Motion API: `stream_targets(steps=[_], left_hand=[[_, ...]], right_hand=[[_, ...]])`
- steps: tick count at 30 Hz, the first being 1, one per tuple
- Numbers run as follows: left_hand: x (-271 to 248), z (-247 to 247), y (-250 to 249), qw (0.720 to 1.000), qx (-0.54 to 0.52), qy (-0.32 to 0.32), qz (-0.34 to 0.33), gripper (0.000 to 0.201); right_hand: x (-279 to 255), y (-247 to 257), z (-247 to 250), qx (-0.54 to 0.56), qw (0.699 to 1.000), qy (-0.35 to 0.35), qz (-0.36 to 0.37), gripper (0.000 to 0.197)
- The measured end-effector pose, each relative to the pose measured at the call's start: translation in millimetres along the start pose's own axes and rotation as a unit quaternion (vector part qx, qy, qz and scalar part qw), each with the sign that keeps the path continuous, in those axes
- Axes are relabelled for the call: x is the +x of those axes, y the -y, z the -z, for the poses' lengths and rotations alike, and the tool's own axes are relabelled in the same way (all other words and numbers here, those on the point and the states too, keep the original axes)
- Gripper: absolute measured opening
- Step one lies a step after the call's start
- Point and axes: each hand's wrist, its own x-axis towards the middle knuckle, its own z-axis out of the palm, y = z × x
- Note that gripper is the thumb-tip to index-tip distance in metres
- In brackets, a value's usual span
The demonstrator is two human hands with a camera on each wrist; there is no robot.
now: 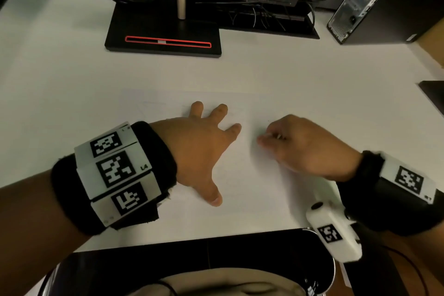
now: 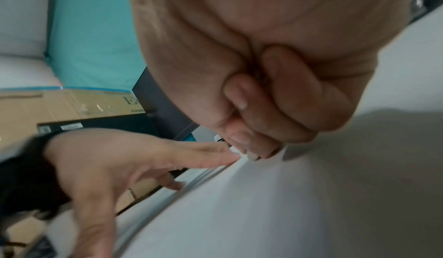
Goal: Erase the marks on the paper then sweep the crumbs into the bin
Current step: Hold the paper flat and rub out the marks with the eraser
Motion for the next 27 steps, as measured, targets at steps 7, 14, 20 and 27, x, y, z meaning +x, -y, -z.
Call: stream_targets(steps=[7, 14, 20, 27], left_hand=[[1.4, -1.9, 1.7, 1.0, -0.005, -0.008, -0.004, 0.132], [1.6, -3.6, 2.4, 1.0, -0.01, -0.013, -0.006, 0.132], [1.3, -3.0, 2.4, 1.0, -0.01, -0.01, -0.004, 0.132], [0.4, -2.9, 1.8, 1.0, -0.013, -0.007, 0.0, 0.131]], right_hand=[[2.0, 7.6, -4.6, -0.009, 0.999, 0.023, 0.029, 0.041], [-0.3, 15.6, -10.6, -0.03, 0.998, 0.036, 0.048, 0.041], [6.2, 11.7, -2.3, -0.03, 0.999, 0.012, 0.033, 0.041], [15.2, 12.6, 5.7, -0.018, 1.0, 0.007, 0.015, 0.042]])
